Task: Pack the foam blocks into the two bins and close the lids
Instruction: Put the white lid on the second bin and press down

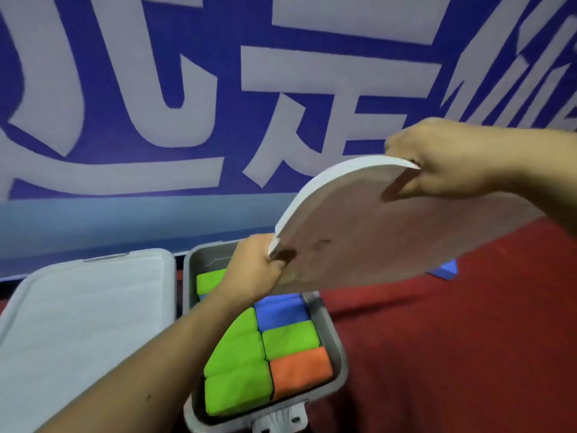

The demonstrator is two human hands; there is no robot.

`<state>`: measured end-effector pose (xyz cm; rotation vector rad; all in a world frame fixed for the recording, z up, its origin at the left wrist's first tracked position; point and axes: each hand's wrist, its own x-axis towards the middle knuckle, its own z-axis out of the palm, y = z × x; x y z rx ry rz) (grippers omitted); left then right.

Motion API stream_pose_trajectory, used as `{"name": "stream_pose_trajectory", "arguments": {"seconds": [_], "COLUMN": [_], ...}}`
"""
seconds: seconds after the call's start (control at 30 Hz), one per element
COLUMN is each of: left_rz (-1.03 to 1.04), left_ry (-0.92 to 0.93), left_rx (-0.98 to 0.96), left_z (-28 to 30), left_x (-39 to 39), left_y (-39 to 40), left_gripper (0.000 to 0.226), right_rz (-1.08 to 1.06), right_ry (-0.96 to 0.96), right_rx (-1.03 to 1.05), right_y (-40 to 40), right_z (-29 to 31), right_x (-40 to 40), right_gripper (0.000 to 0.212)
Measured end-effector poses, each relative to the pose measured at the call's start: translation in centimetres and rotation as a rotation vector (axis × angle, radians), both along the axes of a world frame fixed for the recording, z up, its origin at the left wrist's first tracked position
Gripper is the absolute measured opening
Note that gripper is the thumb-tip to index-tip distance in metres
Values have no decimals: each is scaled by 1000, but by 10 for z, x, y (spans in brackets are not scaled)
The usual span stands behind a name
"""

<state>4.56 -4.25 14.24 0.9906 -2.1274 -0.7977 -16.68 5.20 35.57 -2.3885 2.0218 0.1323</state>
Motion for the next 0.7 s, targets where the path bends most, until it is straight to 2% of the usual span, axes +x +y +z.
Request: {"name": "stream_pose_trajectory", "arguments": {"seconds": [0.07, 0.13, 0.17, 0.27, 0.33, 0.43, 0.57, 0.63, 0.7], "left_rz": [137, 229, 266, 254, 258, 283, 183, 110, 31], "left_ry": [-50, -112, -157, -291, -389, -489, -644, -730, -791], "left_rx": [-151, -302, -362, -428, -543, -645, -638, -574, -483], "left_z": [14, 16, 14, -1, -20, -61, -148, -185, -208], "left_x": [19, 39, 49, 77, 91, 101, 93, 83, 71], "left_y": [-19, -34, -39, -47, -50, -43, -2, 25, 46], "left_gripper": [39, 23, 9, 49, 60, 48, 40, 37, 48], "right_rz": [84, 150, 159, 174, 189, 169, 142, 145, 154], "right_ry": [44, 57, 64, 59, 31, -45, -41, -20, 37], "right_rx": [-148, -297, -353, -433, -406, -331, -179, -120, -88], "right_y": [-14, -27, -32, -46, -51, -47, -29, -21, -12], "right_z": [-8, -32, -49, -119, -173, -250, -327, -353, -377], "right_x": [4, 5, 5, 3, 6, 8, -2, -10, -16], "right_gripper": [17, 4, 8, 37, 45, 44, 44, 45, 52]}}
